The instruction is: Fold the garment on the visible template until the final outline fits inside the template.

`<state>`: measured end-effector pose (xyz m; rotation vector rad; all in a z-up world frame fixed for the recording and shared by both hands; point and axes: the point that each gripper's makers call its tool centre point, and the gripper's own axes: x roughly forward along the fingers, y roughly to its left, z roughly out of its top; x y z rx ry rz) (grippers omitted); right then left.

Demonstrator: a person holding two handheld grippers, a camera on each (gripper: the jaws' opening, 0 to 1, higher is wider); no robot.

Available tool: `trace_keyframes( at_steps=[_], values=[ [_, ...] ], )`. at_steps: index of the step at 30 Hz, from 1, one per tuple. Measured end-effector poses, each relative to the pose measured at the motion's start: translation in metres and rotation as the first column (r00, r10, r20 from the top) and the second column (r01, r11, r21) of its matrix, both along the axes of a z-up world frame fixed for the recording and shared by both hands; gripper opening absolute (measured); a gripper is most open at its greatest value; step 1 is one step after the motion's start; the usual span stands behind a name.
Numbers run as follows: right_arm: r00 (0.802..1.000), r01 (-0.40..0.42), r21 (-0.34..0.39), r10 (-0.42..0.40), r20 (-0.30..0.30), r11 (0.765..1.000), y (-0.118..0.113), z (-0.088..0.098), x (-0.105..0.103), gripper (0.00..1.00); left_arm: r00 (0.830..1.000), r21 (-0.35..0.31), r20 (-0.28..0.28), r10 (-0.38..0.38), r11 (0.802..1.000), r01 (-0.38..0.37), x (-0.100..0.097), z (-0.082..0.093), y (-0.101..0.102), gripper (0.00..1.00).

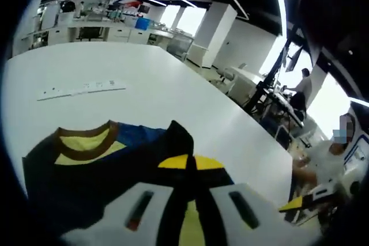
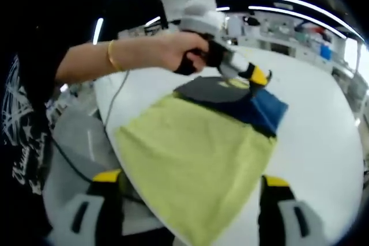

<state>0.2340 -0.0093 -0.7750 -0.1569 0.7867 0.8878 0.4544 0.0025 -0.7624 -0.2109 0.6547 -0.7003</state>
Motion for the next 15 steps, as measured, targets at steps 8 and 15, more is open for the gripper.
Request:
trace_keyframes(
  at_steps=[8, 15],
  values=[
    [1.000, 0.009, -0.001, -0.009, -0.007, 1.000, -0.001, -0.004, -0.001, 0.99, 0.999, 0.014, -0.039, 0.024, 1.000, -0.024, -0.002, -0.020, -0.004, 0.00],
    [1.000, -0.003, -0.010, 0.003, -0.007, 1.000, -0.001, -0.006, -0.001, 0.99, 0.999, 0.049, 0.006, -0.044, 0.998, 0.044, -0.002, -0.034, -0.011, 0.06]
  ],
)
